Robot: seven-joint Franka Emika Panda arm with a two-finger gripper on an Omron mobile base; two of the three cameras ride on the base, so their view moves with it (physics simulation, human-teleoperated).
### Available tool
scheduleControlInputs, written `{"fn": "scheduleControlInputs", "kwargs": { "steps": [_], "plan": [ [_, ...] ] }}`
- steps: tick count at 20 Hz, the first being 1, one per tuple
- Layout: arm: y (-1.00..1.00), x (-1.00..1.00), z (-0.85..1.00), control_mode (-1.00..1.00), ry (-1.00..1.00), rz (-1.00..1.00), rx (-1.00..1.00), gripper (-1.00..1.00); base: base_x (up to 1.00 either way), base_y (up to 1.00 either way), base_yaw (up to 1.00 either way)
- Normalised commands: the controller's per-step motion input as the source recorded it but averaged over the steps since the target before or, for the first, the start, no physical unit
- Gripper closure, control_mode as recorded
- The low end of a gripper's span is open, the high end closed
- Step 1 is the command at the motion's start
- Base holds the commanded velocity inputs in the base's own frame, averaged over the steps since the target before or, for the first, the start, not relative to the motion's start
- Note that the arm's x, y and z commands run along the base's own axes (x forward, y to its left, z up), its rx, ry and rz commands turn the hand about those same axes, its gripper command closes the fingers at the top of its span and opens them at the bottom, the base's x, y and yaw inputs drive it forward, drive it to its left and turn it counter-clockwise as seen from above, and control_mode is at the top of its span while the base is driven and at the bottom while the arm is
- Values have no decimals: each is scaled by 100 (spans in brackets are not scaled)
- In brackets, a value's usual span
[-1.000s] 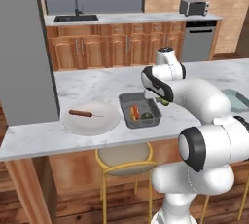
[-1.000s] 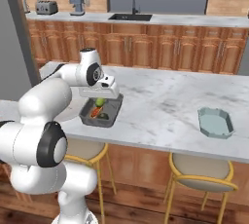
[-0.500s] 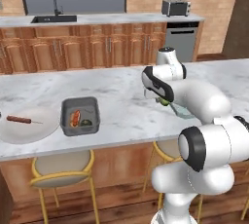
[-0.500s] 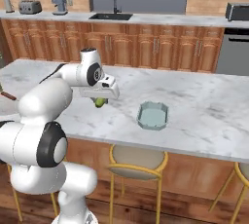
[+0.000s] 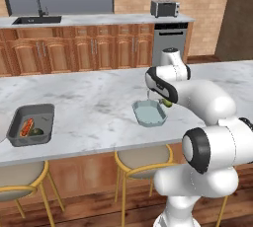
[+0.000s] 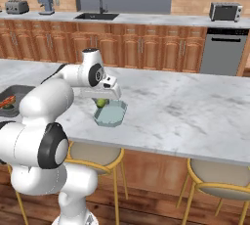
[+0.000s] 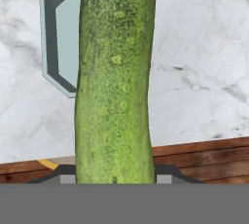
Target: Place one cooked food and one vegetable from the large plate to each tupperware container.
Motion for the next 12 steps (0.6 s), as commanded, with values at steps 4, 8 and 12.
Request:
{"fn": "scheduleControlInputs", "kwargs": {
  "steps": [4,8,12],
  "plan": [
    [0,0,0,100,0,0,0,100,1,0,0],
    [0,0,0,100,0,0,0,100,31,11,-1],
    [0,0,0,100,0,0,0,100,43,42,-4]
  ]
}}
